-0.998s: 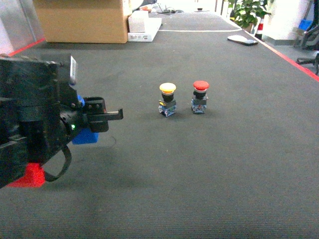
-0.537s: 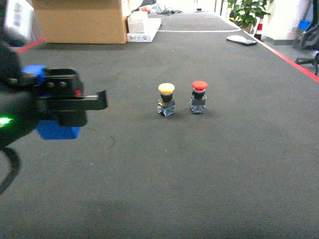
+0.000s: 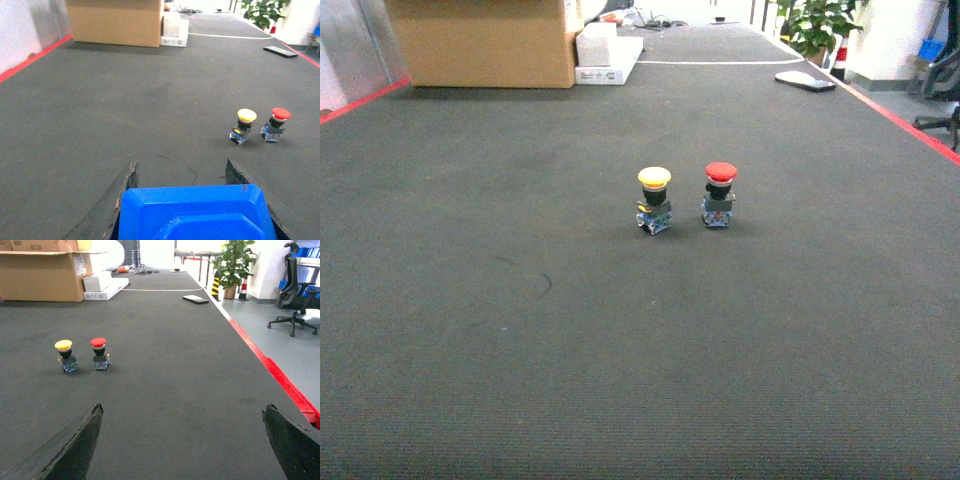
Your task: Pick blue part to blue bin on bottom shelf
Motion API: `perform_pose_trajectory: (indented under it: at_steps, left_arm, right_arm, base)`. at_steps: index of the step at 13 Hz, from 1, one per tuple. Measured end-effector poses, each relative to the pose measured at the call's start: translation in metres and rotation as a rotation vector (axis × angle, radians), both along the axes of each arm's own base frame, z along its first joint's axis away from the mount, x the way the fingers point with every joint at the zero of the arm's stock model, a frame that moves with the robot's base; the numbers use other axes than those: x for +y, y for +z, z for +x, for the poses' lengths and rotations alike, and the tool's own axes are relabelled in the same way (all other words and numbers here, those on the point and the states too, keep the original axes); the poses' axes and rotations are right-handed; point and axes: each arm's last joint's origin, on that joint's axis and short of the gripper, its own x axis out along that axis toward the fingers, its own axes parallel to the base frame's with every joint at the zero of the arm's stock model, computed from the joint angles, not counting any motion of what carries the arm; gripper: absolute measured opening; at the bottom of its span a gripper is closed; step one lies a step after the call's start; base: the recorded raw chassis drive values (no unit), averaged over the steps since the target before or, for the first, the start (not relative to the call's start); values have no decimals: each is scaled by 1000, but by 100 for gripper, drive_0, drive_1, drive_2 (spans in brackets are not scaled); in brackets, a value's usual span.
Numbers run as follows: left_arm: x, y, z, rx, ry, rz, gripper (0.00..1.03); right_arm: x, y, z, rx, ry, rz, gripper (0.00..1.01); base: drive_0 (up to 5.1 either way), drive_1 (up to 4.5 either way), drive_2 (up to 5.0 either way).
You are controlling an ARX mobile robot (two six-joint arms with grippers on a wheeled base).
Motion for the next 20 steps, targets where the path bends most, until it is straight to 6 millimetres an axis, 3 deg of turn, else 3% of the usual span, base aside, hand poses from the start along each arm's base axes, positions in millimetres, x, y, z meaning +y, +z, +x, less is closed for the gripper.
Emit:
perform_pose_trajectory:
  at_steps: [1, 2, 15, 20]
  left_arm:
    - [5, -8, -28, 10, 28, -26, 43]
    - [11, -9, -42, 2, 35, -39, 43]
    - [11, -10, -41, 4, 39, -24, 43]
    - [11, -11, -41, 13, 39, -16, 43]
  right_arm:
    - [0, 0, 0, 0, 0, 0, 98]
    - [0, 0, 0, 0, 0, 0, 98]
    - [0, 0, 0, 0, 0, 0, 98]
    - [0, 0, 0, -3, 0, 0, 98]
  base:
    - [0, 0, 0]
    - [0, 0, 0]
    - [0, 0, 0]
    - [5, -316, 325]
